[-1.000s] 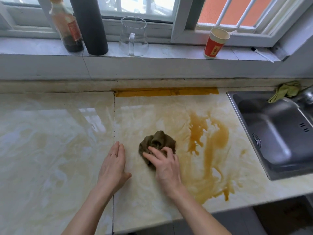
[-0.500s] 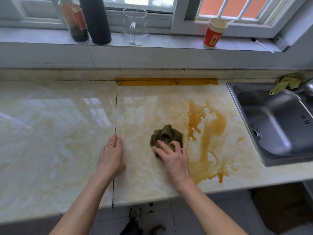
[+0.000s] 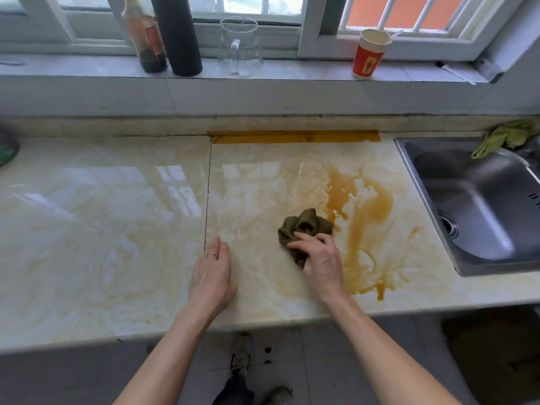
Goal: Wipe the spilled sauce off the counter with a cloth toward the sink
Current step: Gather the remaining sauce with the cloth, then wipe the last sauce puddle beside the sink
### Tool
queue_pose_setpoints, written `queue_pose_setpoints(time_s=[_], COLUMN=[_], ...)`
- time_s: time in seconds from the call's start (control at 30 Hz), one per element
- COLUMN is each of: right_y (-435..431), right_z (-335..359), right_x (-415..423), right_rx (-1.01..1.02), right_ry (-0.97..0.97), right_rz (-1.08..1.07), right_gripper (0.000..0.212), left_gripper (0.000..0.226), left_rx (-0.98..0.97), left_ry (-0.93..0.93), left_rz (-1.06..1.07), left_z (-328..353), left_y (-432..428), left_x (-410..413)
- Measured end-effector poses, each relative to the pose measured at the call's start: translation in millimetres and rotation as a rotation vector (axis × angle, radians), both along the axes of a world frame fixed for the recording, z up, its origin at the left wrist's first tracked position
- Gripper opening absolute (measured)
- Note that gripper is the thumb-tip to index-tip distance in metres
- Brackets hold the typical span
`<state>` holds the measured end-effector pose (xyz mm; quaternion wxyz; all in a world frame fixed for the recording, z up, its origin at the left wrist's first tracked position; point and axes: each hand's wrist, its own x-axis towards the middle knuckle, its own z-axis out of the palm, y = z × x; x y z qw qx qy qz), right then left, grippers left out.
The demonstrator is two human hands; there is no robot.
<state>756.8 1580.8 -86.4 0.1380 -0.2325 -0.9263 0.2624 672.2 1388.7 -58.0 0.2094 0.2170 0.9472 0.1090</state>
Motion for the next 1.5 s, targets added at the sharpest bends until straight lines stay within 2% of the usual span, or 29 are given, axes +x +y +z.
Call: queue_pose_setpoints(time_s=[0.07,0.17,0.2,0.23,0.27,0.3,0.4,0.47,0.57,0.63,0.7,0.8,0.9,1.03,1.13,1.23,1.37,1.43,1.5], right_y=[7,4,1,-2,-4,-6,-10,-15,-24,-36,-48,-44,-8,42,44,11,-23,-10,5], right_z=[15,35,36,35,33,30,14,8,-2,-10,-23,-35,-36,-21,-11,-13,-25,-24,-14], right_x=[-1,8,14,21,29,35,52,58,59,61,68,72,63,44,35,45,73,68,56], right_rx=[-0.414,-1.152,-1.306,-1.377,-1.370,-1.257,-0.536,-0.202,-0.116,-0.085,0.066,0.229,0.253,0.058,-0.051,-0.031,0.134,0.136,0.002], right_ry=[0.106,0.384,0.417,0.399,0.340,0.254,0.043,0.094,0.119,0.034,-0.036,-0.037,-0.024,0.015,0.114,0.169,0.058,0.023,0.024], right_rz=[-0.178,-0.337,-0.346,-0.347,-0.341,-0.319,-0.228,-0.229,-0.116,0.015,0.134,0.301,0.262,-0.047,-0.147,-0.090,0.201,0.170,0.043], right_gripper=[0.057,0.055,0.051,0.048,0.047,0.048,0.053,0.062,0.071,0.067,0.064,0.062,0.056,0.048,0.046,0.054,0.070,0.068,0.062], left_gripper=[0.082,0.083,0.083,0.084,0.084,0.084,0.085,0.085,0.084,0.085,0.085,0.084,0.084,0.083,0.083,0.085,0.085,0.083,0.081], left_rx=[0.024,0.045,0.049,0.053,0.056,0.058,0.052,0.058,0.063,0.068,0.073,0.074,0.080,0.086,0.088,0.078,0.100,0.097,0.088], left_ry=[-0.006,-0.009,-0.004,0.003,0.012,0.020,0.023,0.026,0.036,0.035,0.039,0.036,0.032,0.033,0.039,0.033,0.014,0.013,0.009], left_rz=[0.010,0.008,0.009,0.009,0.010,0.010,0.014,0.022,0.023,0.027,0.025,0.028,0.034,0.056,0.052,0.034,0.025,0.022,0.009], left_z=[-2,-6,-6,-7,-8,-8,-7,-7,-8,-9,-10,-11,-10,-9,-10,-14,-18,-20,-19], left_y=[1,4,5,7,8,10,14,16,18,18,18,17,15,13,15,19,28,30,32], left_x=[7,14,15,17,18,20,25,28,32,34,35,36,34,32,32,33,31,31,31])
